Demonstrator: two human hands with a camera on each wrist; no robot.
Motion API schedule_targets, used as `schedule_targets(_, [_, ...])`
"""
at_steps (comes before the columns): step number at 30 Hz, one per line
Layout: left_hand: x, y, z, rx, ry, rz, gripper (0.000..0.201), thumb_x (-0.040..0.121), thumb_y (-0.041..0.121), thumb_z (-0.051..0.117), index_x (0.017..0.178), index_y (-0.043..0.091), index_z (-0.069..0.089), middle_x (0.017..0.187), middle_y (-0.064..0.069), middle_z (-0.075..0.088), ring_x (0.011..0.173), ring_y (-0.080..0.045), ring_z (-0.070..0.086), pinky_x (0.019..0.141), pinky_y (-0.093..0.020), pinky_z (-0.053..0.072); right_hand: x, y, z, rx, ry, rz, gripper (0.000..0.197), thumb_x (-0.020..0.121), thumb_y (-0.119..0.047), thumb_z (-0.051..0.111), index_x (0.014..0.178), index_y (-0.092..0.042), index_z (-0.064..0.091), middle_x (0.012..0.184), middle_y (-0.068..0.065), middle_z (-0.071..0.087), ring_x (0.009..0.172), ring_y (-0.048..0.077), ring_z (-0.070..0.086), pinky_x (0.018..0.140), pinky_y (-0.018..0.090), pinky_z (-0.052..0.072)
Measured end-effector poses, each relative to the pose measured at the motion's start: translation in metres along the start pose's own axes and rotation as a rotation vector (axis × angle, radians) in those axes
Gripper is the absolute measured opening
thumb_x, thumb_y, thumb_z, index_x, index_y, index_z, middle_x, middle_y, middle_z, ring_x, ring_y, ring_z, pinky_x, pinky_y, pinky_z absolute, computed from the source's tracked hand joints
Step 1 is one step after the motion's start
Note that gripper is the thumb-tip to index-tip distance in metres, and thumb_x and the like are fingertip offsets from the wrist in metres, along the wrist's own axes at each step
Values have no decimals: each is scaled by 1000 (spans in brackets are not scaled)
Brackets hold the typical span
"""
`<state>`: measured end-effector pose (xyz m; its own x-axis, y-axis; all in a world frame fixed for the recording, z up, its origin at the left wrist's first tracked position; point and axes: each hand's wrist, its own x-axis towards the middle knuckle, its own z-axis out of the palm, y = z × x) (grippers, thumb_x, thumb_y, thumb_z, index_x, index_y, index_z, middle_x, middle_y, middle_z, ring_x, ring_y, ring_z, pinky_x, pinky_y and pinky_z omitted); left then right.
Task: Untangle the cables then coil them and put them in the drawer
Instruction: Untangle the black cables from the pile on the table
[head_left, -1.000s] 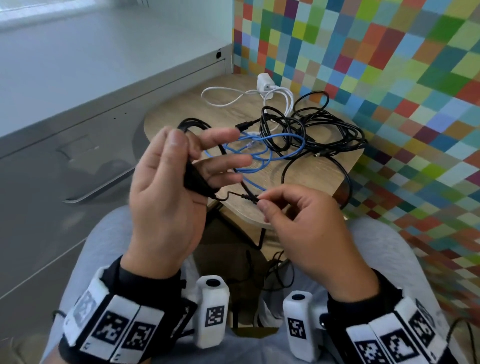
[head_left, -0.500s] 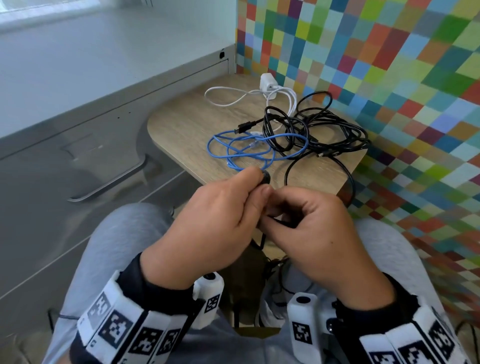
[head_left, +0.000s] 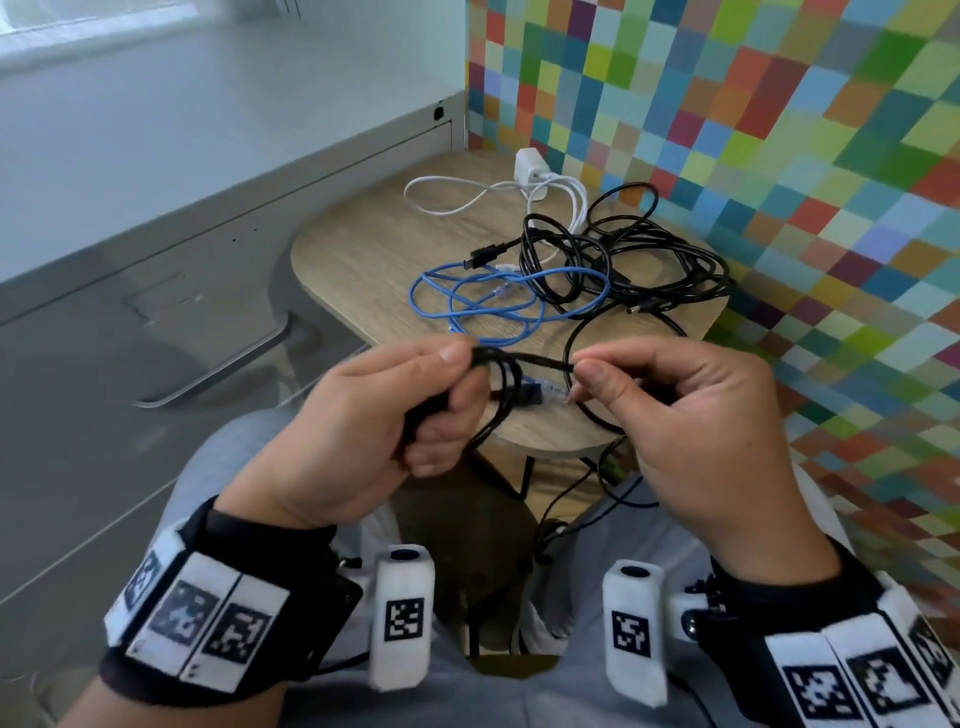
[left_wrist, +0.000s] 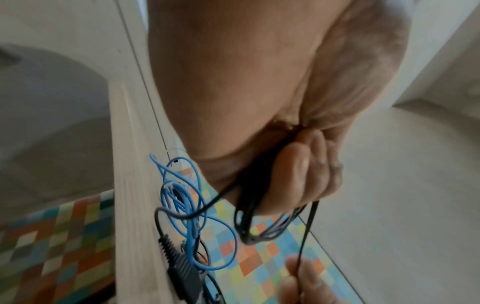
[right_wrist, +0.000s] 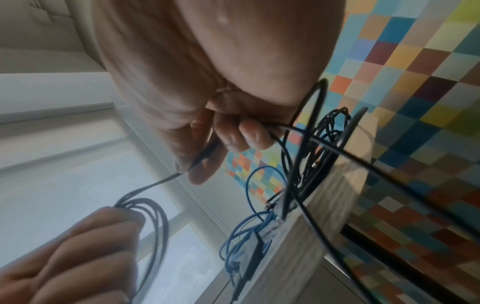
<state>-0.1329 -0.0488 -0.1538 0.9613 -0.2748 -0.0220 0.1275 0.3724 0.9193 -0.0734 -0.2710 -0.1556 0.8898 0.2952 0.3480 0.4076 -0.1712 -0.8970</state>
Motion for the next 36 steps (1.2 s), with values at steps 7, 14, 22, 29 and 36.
schedule_targets(7, [2,3,-3,-556,-208,197,28,108,26,43,89,9,56,103,-19,71,82,-34,73,71,-33,57,-1,10,12,-79,-55,104,13,94,-19,75,94,-32,78,77,-13,75,67,4,70,61,17,54])
schedule_targets(14, [10,-9,28,-165,230,365,25,105,21,40,83,10,47,138,-20,64,127,-38,62,103,-44,54,-11,13,34,-286,-250,93,11,98,-30,69,101,-31,80,69,-27,65,69,-4,65,62,9,42])
schedule_targets(22, [6,-14,39,1100,320,396,28,105,30,43,114,12,61,107,34,67,79,8,62,72,-14,47,-14,0,35,-232,-423,60,29,91,-19,66,79,-45,65,78,-20,70,68,2,65,58,16,46])
schedule_targets(29, [6,-12,34,1502,336,401,23,101,45,32,87,27,31,61,5,49,56,-28,51,50,-43,45,-10,-4,16,51,-314,91,21,90,-7,76,79,-24,76,65,-3,68,54,10,58,53,23,47])
schedule_targets(36, [1,-2,26,1398,411,353,33,100,46,37,79,24,49,56,12,45,53,-12,41,51,-35,36,-5,-3,5,161,-275,142,9,90,-7,78,86,-15,78,70,1,68,62,11,61,57,23,50])
